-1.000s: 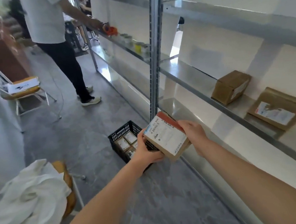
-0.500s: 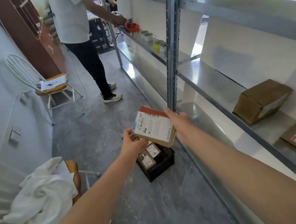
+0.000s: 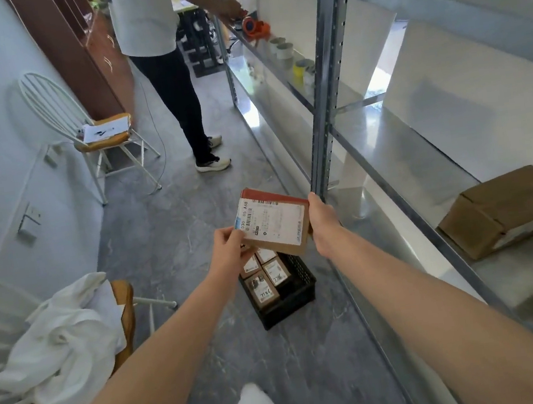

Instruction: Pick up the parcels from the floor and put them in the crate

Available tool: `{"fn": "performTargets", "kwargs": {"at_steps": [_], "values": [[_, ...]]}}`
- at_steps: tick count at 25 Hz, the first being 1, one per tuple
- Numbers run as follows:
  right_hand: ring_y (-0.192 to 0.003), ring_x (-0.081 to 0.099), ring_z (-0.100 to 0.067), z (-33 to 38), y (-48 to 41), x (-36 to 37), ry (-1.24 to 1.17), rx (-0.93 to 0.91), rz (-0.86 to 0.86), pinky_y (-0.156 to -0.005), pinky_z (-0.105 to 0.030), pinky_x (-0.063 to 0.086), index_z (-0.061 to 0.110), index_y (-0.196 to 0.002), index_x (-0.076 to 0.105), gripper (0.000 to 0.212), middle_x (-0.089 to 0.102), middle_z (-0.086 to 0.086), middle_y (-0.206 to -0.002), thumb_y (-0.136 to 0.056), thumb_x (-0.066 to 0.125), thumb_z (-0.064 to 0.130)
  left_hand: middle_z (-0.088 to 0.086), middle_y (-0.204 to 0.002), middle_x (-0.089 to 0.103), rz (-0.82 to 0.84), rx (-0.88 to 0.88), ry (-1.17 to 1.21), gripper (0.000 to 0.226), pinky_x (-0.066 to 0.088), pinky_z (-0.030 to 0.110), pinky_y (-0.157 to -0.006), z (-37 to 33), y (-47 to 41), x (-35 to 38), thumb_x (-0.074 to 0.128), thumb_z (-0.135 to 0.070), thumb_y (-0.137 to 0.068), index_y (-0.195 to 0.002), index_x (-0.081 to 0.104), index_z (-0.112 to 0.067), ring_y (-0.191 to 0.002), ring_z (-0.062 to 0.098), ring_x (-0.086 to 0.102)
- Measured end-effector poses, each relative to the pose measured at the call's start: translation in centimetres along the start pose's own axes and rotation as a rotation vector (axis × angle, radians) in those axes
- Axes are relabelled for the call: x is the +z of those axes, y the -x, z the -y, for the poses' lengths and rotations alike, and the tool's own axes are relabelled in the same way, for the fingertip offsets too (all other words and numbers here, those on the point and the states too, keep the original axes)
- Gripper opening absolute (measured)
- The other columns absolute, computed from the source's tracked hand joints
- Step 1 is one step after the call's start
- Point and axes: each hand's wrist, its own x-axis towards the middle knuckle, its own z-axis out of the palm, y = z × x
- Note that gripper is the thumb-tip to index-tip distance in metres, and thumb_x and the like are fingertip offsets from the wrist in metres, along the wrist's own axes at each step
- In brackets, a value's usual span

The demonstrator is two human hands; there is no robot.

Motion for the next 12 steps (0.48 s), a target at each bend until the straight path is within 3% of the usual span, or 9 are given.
{"fn": "performTargets", "kwargs": {"at_steps": [2, 5, 7, 12], "values": [[-0.06, 0.068, -0.015, 0.5, -1.5, 0.9, 0.075, -0.044, -0.029, -0.041, -0.019, 0.043, 0.012, -0.102, 0.056, 0.031, 0.071, -0.006, -0.081, -0.098, 0.042, 0.039, 0.006, -0.107, 0.066, -0.024, -0.008, -0.043, 0.015, 0.058, 0.025, -0.073, 0.1, -2.0, -0.1, 0.045, -0.027, -0.102, -0.102, 0.048, -0.012, -0.099, 0.019, 0.068], [-0.059, 0.069, -0.016, 1.3, -4.9, 3.1, 0.188, -0.103, 0.001, -0.037, -0.017, 0.044, 0.01, -0.102, 0.053, 0.031, 0.071, -0.013, -0.088, -0.1, 0.041, 0.038, 0.006, -0.107, 0.064, -0.072, -0.028, -0.181, 0.024, 0.053, 0.036, -0.089, 0.0, -6.2, -0.8, 0.042, -0.036, -0.102, -0.101, 0.052, -0.014, -0.099, 0.018, 0.063], [-0.066, 0.07, -0.017, 2.2, -7.1, 5.1, 0.267, -0.095, 0.003, -0.039, -0.017, 0.044, 0.009, -0.107, 0.049, 0.036, 0.071, -0.012, -0.091, -0.102, 0.036, 0.043, 0.008, -0.108, 0.065, -0.084, -0.034, -0.226, 0.023, 0.051, 0.037, -0.091, -0.5, -9.5, -1.6, 0.043, -0.034, -0.102, -0.097, 0.054, -0.014, -0.099, 0.018, 0.062], [-0.057, 0.067, -0.005, 4.3, -13.3, 11.4, 0.383, -0.126, 0.012, -0.049, -0.018, 0.047, 0.014, -0.09, 0.062, 0.042, 0.071, -0.001, -0.078, -0.104, 0.033, 0.041, 0.006, -0.113, 0.068, -0.019, -0.047, -0.142, 0.013, 0.053, 0.031, -0.088, -3.3, -17.3, -4.7, 0.047, -0.024, -0.102, -0.105, 0.058, -0.018, -0.106, 0.021, 0.065]]}}
